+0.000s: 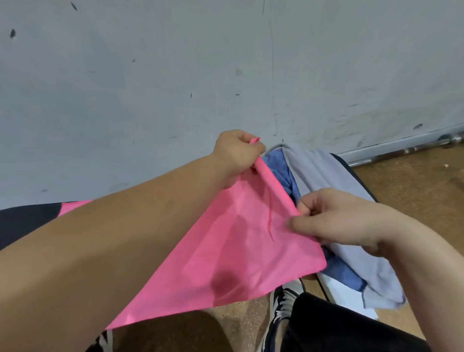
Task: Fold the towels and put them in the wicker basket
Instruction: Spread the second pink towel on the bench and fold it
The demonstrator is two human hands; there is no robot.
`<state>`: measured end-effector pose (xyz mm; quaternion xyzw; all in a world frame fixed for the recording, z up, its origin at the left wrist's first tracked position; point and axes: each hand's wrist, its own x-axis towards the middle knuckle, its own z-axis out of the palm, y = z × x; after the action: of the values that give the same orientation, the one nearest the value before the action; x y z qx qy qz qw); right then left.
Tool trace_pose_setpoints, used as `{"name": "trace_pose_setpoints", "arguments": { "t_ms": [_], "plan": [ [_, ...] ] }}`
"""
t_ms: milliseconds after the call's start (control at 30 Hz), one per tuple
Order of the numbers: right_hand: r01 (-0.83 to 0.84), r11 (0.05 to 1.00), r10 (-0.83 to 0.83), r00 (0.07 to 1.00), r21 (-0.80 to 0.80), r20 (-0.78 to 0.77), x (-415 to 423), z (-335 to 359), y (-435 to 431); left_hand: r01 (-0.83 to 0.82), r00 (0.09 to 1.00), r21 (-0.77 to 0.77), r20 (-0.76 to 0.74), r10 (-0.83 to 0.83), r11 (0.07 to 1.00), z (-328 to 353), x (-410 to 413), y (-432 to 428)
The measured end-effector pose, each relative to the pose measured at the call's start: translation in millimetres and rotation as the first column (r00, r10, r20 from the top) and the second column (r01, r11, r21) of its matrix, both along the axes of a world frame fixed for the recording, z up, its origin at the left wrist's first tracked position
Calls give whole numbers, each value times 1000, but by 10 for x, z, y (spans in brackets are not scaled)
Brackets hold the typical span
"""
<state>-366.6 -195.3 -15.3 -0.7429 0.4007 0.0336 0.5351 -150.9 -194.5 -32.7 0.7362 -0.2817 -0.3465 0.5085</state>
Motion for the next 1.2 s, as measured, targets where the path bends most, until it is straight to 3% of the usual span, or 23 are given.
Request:
{"name": "trace_pose_setpoints", "arguments": {
  "t_ms": [367, 500, 567, 800, 1100, 1200],
  "plan": [
    [-259, 951, 281, 951, -169, 127, 1284, -17, 949, -207, 978, 119, -10, 209, 971, -102, 1380, 1453],
    [-296, 953, 302, 941, -61, 151, 1881, -77, 1409, -295, 955, 131, 20, 294, 947, -212, 1882, 1998],
    [-312, 946, 322, 936, -90, 140, 2189, -157, 1628, -326, 945, 129, 41, 324, 936, -271, 2112, 2226],
    [-411, 853, 467, 876, -321, 119, 2930, -496, 2243, -356, 928, 88, 152, 341, 930, -524, 2766, 2657],
    [-371, 912, 410, 850, -177, 331, 3232, -675, 2521, -411, 893, 120, 254, 372, 904, -724, 3107, 2986],
    [-347, 861, 451, 859, -372, 242, 3192, -744, 2374, -398, 881, 214, 361, 307, 892, -687, 3027, 3157]
  ]
}}
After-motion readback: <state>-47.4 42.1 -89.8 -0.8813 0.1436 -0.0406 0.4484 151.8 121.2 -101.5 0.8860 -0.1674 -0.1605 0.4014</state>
